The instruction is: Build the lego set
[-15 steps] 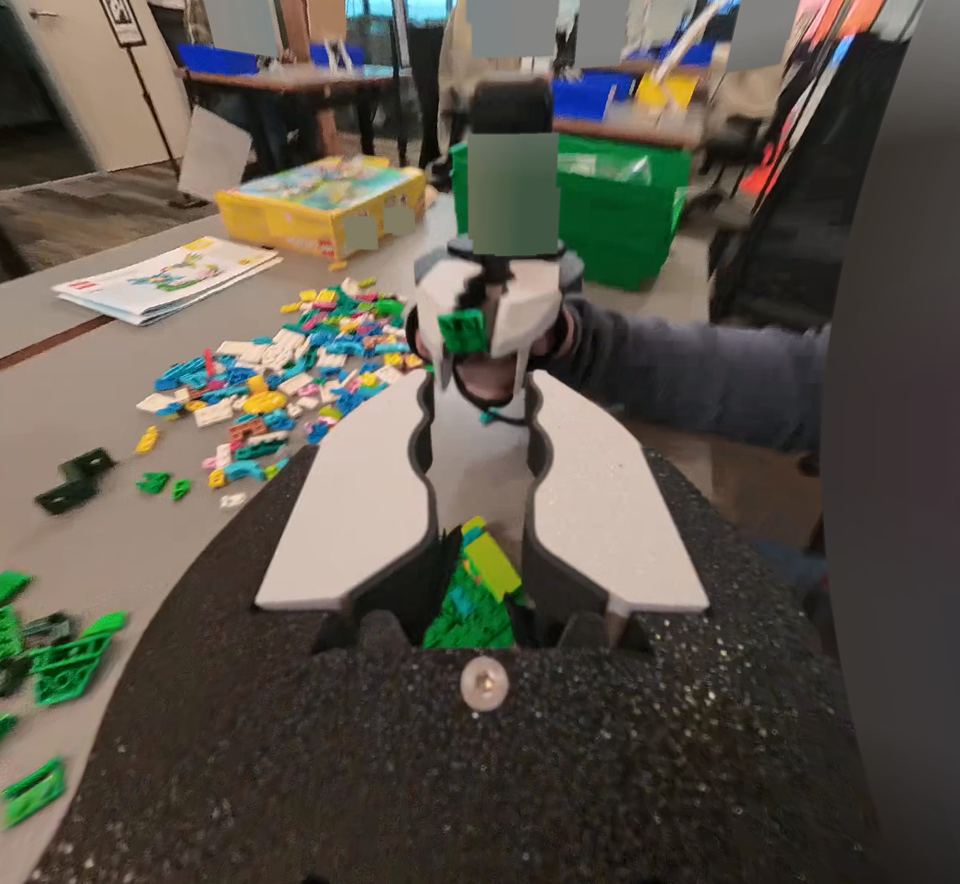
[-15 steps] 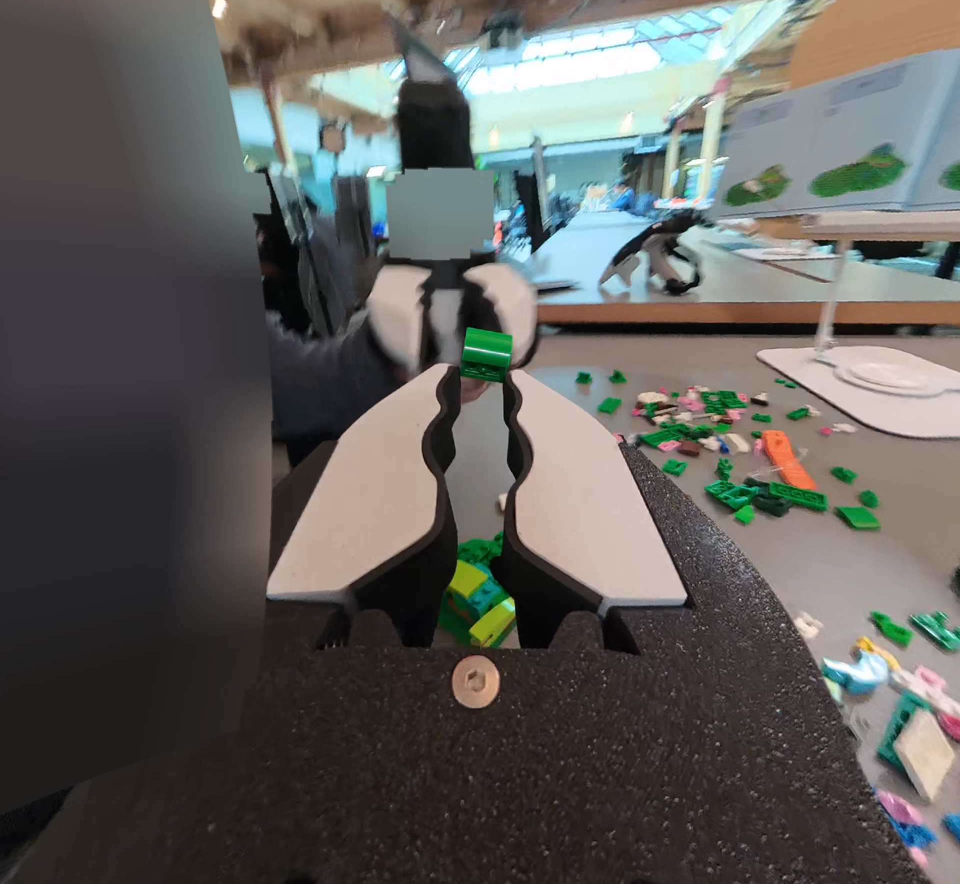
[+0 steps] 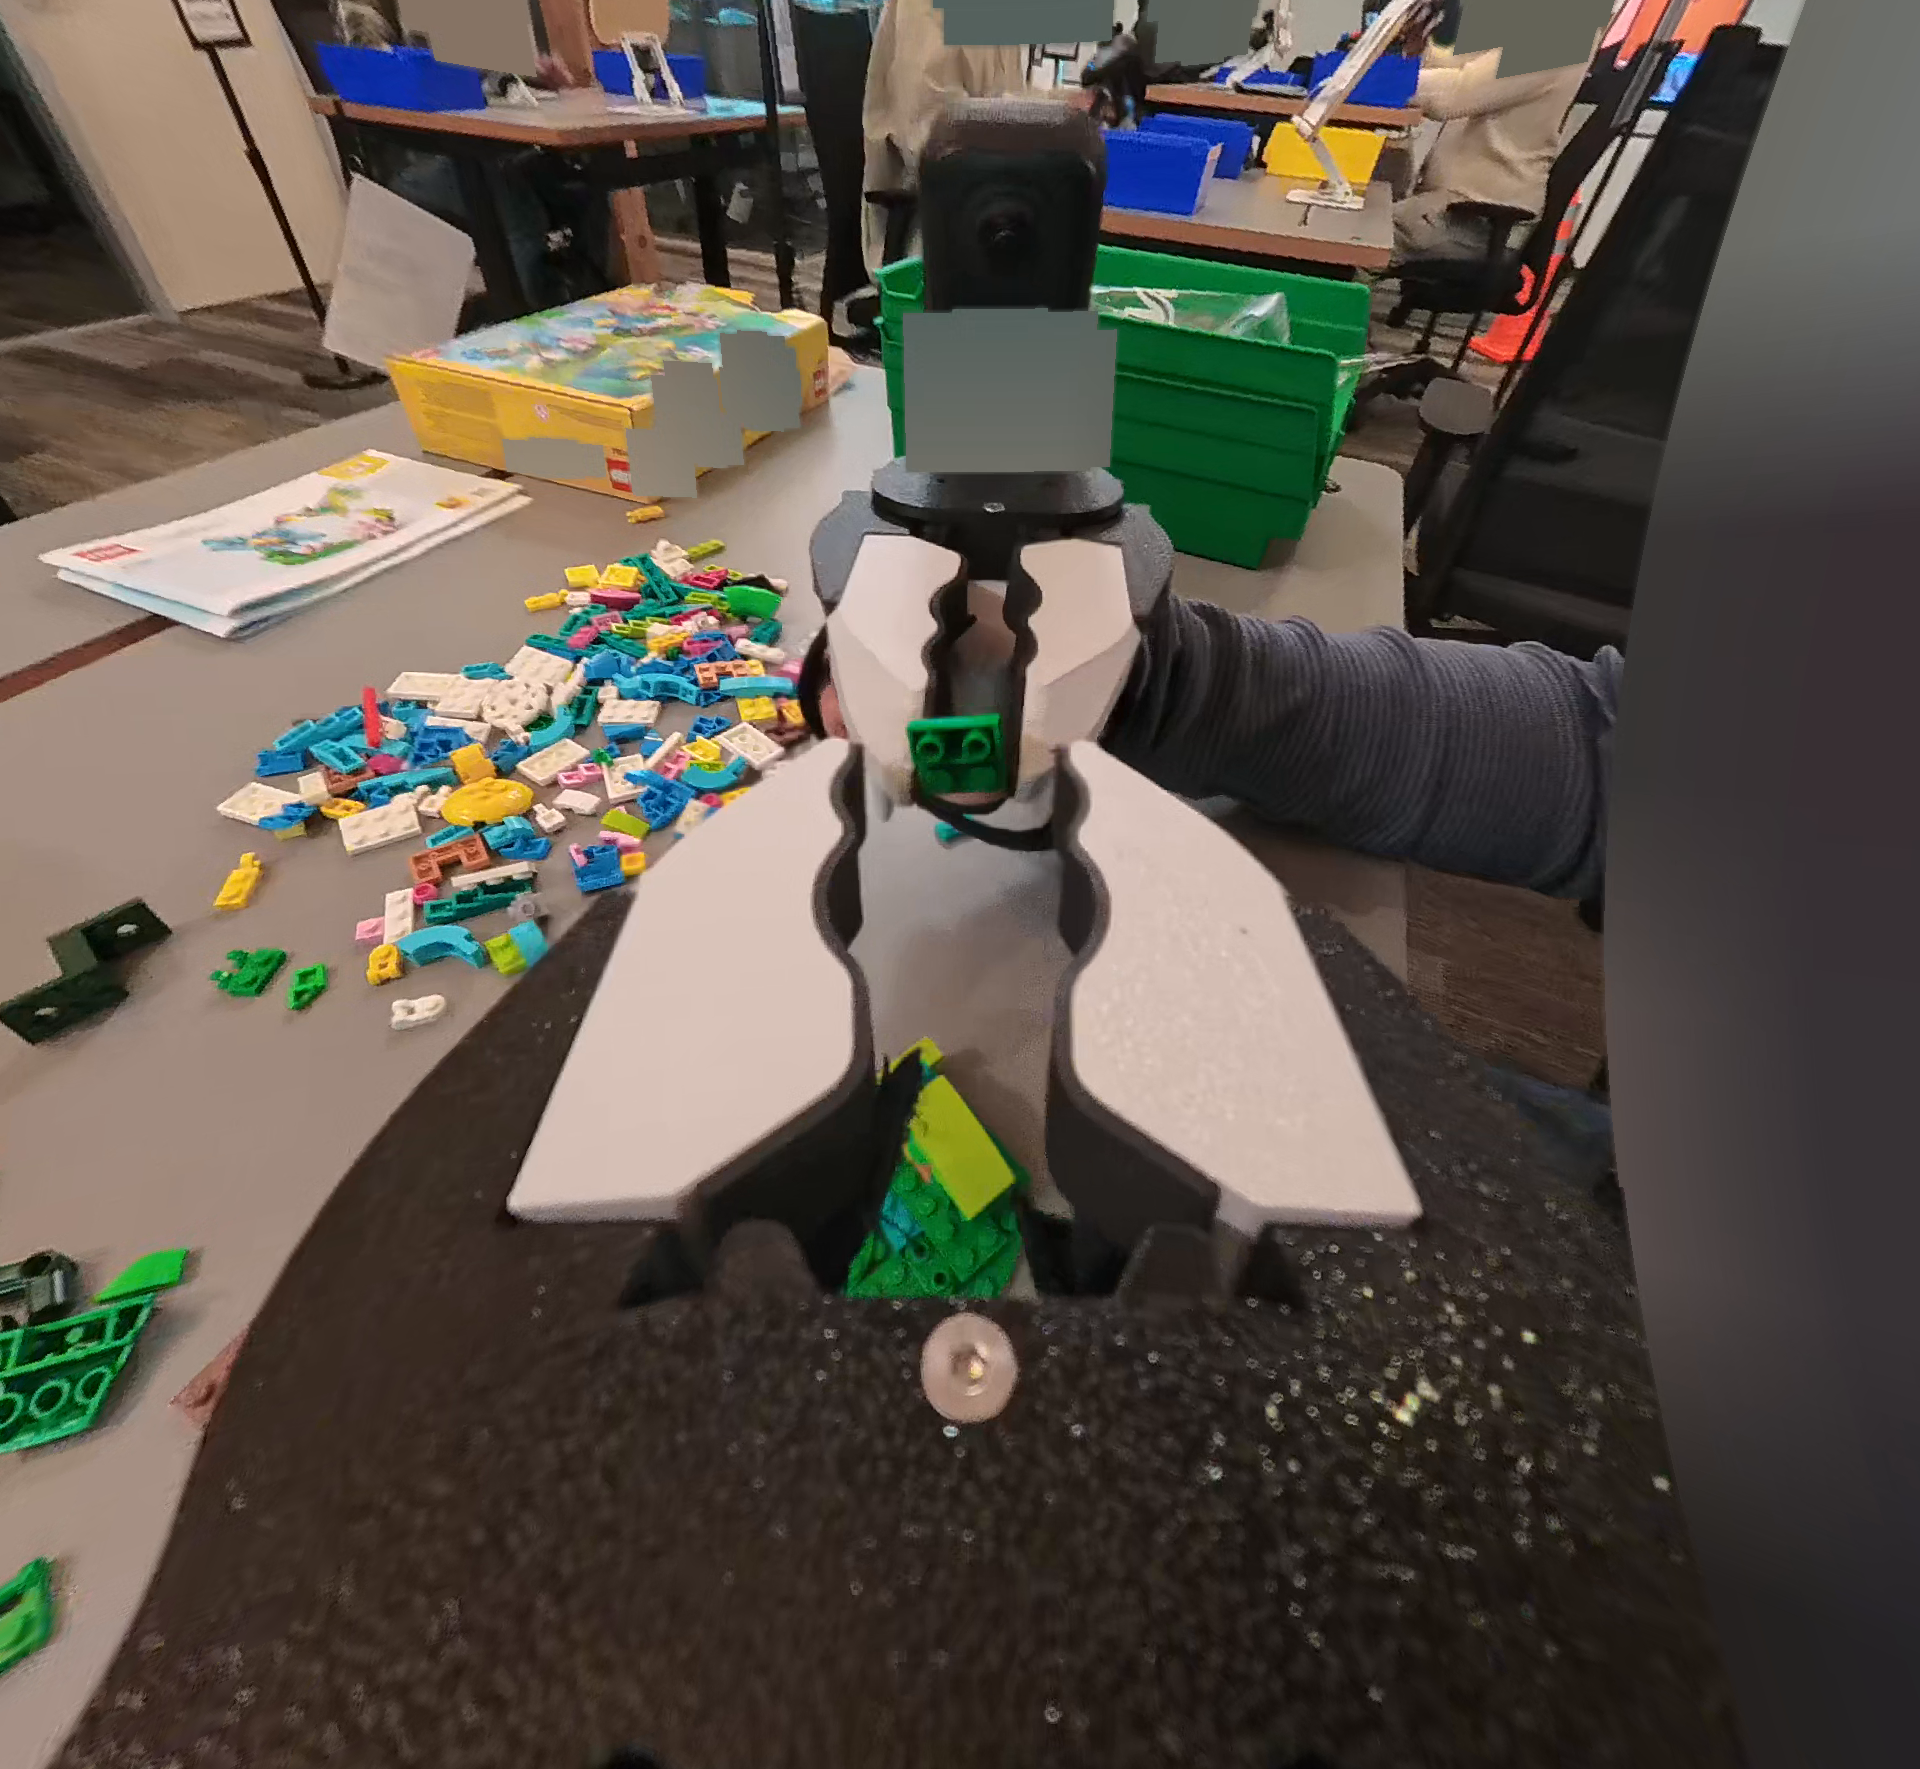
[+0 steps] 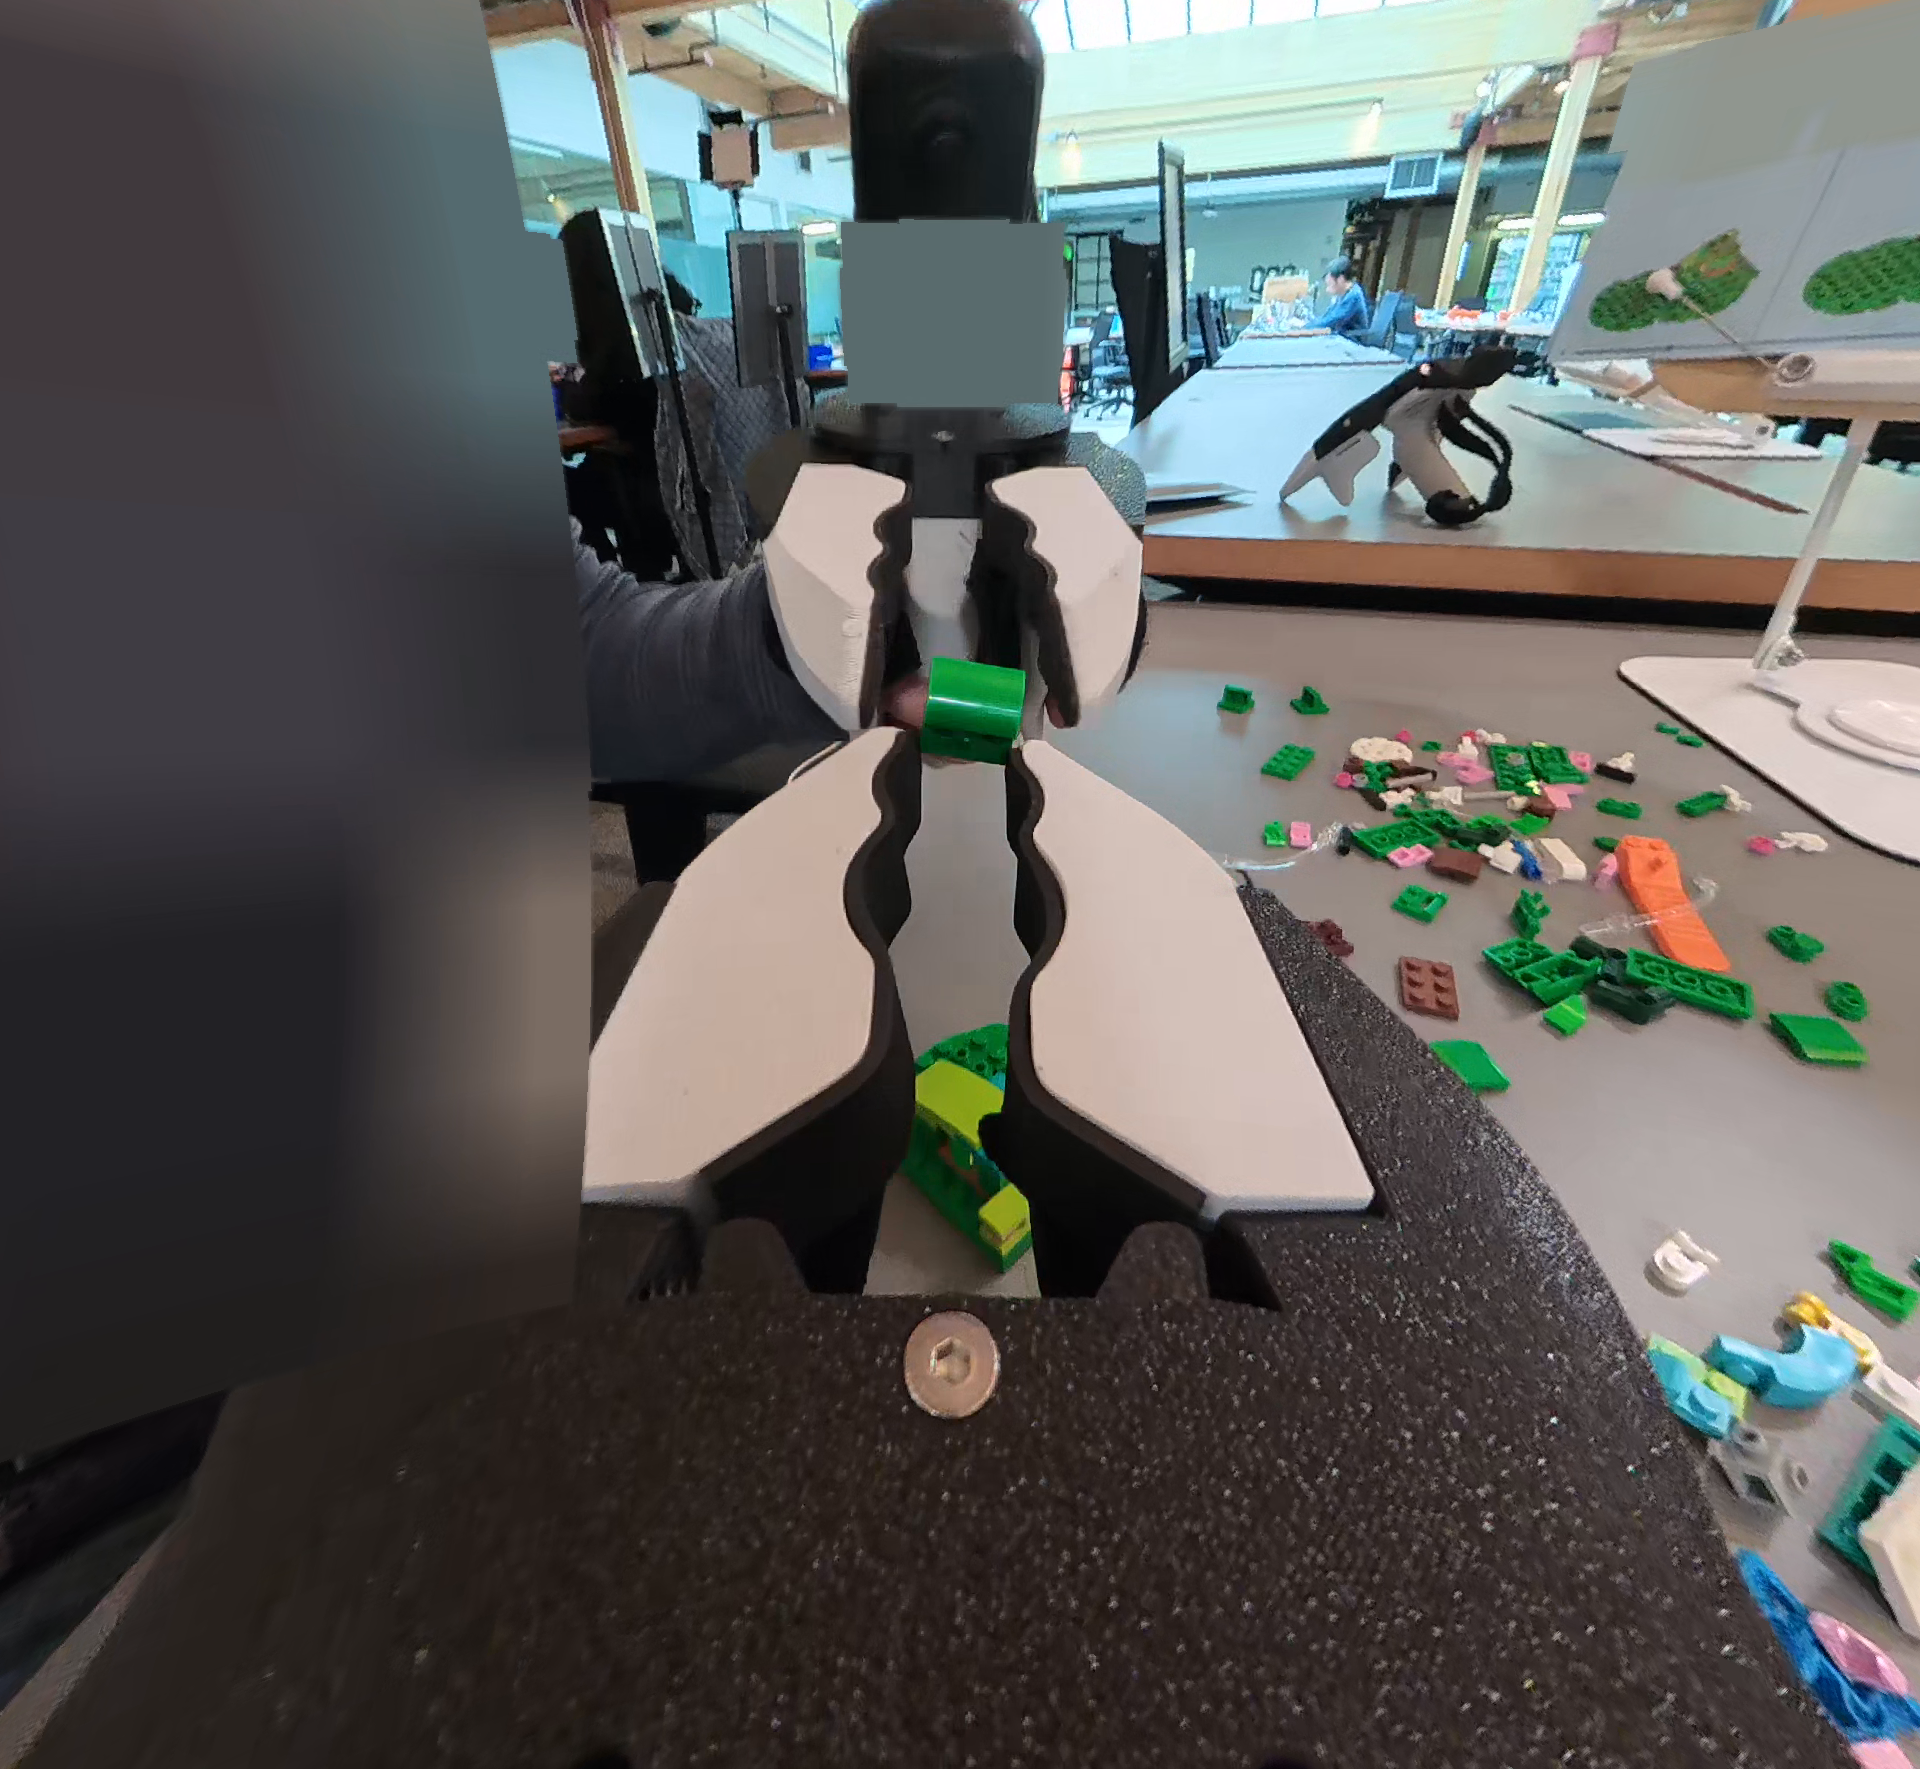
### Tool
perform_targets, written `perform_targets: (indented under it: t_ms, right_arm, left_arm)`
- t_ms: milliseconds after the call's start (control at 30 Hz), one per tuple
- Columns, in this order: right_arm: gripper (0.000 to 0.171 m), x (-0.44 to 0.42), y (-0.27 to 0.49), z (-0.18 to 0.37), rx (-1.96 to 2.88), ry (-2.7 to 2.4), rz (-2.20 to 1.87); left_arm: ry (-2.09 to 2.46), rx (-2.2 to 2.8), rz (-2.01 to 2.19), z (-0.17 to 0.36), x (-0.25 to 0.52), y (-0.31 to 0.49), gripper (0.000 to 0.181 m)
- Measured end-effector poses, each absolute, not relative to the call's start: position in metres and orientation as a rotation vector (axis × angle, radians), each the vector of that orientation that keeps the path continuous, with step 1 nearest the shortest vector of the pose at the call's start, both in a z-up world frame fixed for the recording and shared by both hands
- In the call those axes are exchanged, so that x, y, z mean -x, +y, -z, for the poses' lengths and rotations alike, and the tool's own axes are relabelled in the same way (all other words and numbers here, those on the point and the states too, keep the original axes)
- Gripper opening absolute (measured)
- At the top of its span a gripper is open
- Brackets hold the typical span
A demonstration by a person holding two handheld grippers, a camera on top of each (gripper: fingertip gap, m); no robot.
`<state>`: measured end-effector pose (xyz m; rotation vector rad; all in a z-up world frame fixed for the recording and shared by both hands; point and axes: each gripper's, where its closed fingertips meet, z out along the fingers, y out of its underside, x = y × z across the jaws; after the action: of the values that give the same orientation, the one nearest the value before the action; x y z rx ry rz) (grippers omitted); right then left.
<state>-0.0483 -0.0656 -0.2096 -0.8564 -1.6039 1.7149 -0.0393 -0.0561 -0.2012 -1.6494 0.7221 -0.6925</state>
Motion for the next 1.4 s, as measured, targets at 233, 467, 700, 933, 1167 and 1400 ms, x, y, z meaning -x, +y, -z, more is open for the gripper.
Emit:
perform_targets:
  t_ms: [233,467,700,933,1167,1400]
  right_arm:
    - [0.018,0.045,-0.06,0.217,0.945,-1.656,-1.68]
    - [0.031,0.009,0.034,0.198,1.062,-1.283,-1.31]
    - [0.024,-0.008,0.09,0.201,1.165,-1.048,-1.009]
    - [0.019,0.001,0.086,0.209,1.189,-1.094,-1.009]
    - [0.017,0.004,0.082,0.212,1.189,-1.12,-1.021]
    - [0.012,-0.002,0.08,0.202,1.164,-1.098,-1.05]
  left_arm:
    - [0.72,1.693,0.686,0.204,0.036,-0.048,0.016]
    - [1.013,2.085,0.487,0.264,0.019,-0.019,0.016]
    - [1.255,2.24,0.231,0.313,-0.005,-0.003,0.016]
    - [1.297,2.348,0.156,0.328,-0.007,-0.006,0.016]
    - [1.312,2.411,0.107,0.339,-0.008,-0.008,0.016]
    - [1.267,2.406,0.156,0.339,-0.012,-0.01,0.048]
